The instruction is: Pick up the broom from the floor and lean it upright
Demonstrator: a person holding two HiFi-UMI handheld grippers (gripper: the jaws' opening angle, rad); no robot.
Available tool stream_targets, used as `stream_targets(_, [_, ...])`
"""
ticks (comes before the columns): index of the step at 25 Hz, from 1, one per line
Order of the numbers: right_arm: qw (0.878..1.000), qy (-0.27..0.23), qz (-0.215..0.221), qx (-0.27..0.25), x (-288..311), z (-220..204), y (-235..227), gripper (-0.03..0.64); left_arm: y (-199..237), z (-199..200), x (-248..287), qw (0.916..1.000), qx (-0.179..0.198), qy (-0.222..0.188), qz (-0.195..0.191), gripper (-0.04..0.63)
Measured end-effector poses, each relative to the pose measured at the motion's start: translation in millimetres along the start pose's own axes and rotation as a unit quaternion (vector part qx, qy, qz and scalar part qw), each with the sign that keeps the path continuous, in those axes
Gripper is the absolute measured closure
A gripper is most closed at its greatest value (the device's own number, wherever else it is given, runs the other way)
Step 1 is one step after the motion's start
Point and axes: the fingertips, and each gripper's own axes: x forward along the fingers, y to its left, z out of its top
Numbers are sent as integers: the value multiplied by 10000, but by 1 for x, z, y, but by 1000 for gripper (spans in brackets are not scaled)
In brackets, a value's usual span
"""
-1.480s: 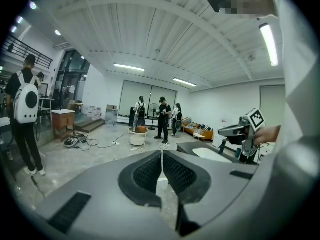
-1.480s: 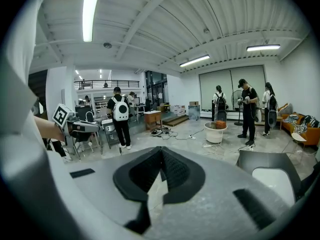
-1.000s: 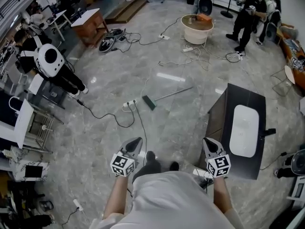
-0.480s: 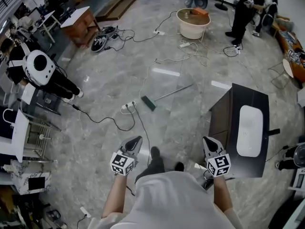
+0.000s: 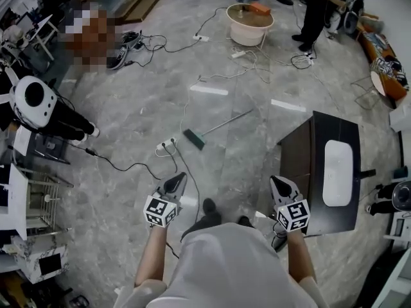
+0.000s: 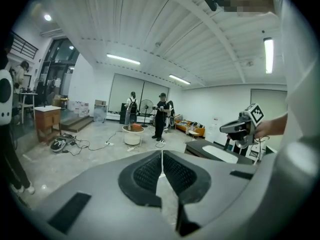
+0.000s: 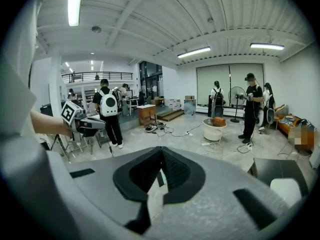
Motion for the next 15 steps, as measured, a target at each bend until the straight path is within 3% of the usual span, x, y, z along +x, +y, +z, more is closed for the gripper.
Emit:
stream_targets(6, [9995,31,-282,99,25,15,6,615,44,7,8,9999,-1,1,-137,584])
stream_targets(15, [9991,109,-348,200,63,25,-3,615,77,3,31,9996,-122,201,-177,584])
